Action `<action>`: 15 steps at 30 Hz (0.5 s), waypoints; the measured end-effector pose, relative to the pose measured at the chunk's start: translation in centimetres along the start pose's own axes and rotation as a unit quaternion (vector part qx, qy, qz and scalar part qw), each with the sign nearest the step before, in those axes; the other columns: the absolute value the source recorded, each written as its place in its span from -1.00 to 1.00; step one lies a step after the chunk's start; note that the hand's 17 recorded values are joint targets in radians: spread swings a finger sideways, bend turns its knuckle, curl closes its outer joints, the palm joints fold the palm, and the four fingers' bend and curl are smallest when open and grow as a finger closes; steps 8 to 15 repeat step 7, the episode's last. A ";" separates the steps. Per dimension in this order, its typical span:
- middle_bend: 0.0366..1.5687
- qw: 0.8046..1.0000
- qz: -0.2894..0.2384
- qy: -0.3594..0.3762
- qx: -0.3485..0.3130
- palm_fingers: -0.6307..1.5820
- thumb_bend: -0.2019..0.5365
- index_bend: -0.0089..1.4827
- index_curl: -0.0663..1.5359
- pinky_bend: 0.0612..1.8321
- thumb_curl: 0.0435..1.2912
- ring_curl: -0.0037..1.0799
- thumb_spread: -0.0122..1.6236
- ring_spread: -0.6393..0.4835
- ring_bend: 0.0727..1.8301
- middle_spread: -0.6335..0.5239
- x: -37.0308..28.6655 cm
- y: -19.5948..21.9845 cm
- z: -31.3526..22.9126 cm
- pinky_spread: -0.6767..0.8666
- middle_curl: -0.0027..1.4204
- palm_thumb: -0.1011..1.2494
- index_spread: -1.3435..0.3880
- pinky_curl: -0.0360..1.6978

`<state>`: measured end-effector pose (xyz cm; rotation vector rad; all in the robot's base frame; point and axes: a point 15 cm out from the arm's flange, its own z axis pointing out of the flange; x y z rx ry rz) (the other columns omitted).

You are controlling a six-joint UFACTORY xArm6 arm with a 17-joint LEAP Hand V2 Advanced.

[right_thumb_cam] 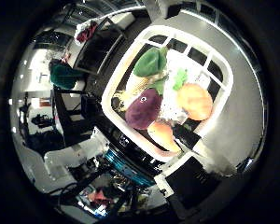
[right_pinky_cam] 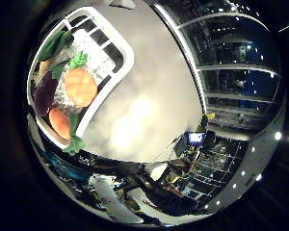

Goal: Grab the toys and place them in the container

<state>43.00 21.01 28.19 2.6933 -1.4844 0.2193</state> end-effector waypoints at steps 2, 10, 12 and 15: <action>-0.80 1.000 0.011 -0.001 -0.021 -0.37 -0.51 -0.74 -0.47 -0.36 -0.39 -0.50 0.14 0.45 -0.76 0.09 1.4 1.8 1.2 0.46 -0.51 0.54 -0.04 -0.58; -0.80 0.997 0.067 -0.002 -0.041 -0.33 -0.51 -0.74 -0.49 -0.42 -0.40 -0.52 0.16 0.45 -0.81 0.09 6.9 6.7 2.3 0.44 -0.53 0.54 -0.03 -0.62; -0.80 0.997 0.067 -0.002 -0.041 -0.33 -0.51 -0.74 -0.49 -0.42 -0.40 -0.52 0.16 0.45 -0.81 0.09 6.9 6.7 2.3 0.44 -0.53 0.54 -0.03 -0.62; -0.80 0.997 0.067 -0.002 -0.041 -0.33 -0.51 -0.74 -0.49 -0.42 -0.40 -0.52 0.16 0.45 -0.81 0.09 6.9 6.7 2.3 0.44 -0.53 0.54 -0.03 -0.62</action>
